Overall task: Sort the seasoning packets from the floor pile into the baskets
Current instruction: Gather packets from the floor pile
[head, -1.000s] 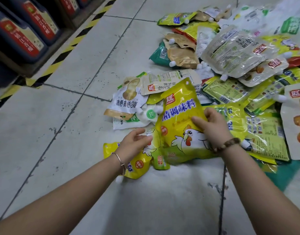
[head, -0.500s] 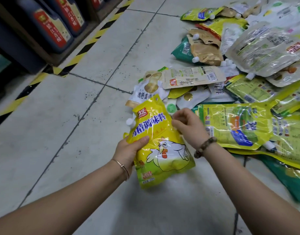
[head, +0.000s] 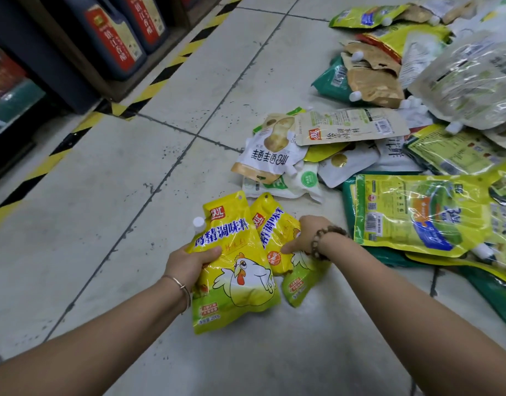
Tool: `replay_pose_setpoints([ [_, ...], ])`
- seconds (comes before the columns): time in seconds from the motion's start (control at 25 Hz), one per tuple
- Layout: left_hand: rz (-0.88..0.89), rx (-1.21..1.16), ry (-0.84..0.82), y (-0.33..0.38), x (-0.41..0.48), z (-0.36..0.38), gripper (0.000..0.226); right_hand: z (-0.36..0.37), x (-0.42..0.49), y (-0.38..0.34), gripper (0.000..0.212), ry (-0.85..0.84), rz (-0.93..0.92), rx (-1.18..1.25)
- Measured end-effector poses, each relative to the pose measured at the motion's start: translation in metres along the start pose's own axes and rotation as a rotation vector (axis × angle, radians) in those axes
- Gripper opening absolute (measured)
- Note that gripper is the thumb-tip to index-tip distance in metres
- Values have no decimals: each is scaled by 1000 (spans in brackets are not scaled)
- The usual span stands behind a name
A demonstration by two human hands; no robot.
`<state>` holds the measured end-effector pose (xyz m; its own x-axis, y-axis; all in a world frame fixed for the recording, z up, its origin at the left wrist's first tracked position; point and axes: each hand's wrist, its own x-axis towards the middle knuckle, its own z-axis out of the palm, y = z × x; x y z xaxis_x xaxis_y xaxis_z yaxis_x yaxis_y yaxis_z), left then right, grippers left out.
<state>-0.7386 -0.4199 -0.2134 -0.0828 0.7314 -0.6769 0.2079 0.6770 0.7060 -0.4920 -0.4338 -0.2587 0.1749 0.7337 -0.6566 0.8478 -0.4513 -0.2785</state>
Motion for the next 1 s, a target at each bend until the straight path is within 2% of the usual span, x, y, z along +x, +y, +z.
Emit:
replay_pose_setpoints([
  [0.12, 20, 35, -97, 4, -2, 7, 15, 14, -26, 32, 33, 81, 13, 533],
  [0.2, 45, 65, -188, 9, -6, 17, 14, 21, -49, 54, 22, 214, 59, 920],
  [0.28, 49, 41, -293, 16, -14, 30, 12, 23, -77, 74, 24, 360, 114, 1173],
  [0.36, 61, 22, -376, 24, -21, 46, 12, 20, -102, 86, 30, 479, 139, 1308],
  [0.44, 99, 2, -422, 32, -28, 65, 8, 13, -126, 95, 28, 623, 125, 1342],
  [0.6, 173, 14, -507, 45, -46, 108, 4, -6, -171, 109, 30, 891, 118, 1250],
  [0.76, 227, 28, -617, 62, -87, 154, 6, -25, -232, 133, 29, 1127, 190, 1212],
  [1.0, 334, 129, -803, 115, -186, 197, 11, -75, -343, 158, 11, 1418, 298, 1250],
])
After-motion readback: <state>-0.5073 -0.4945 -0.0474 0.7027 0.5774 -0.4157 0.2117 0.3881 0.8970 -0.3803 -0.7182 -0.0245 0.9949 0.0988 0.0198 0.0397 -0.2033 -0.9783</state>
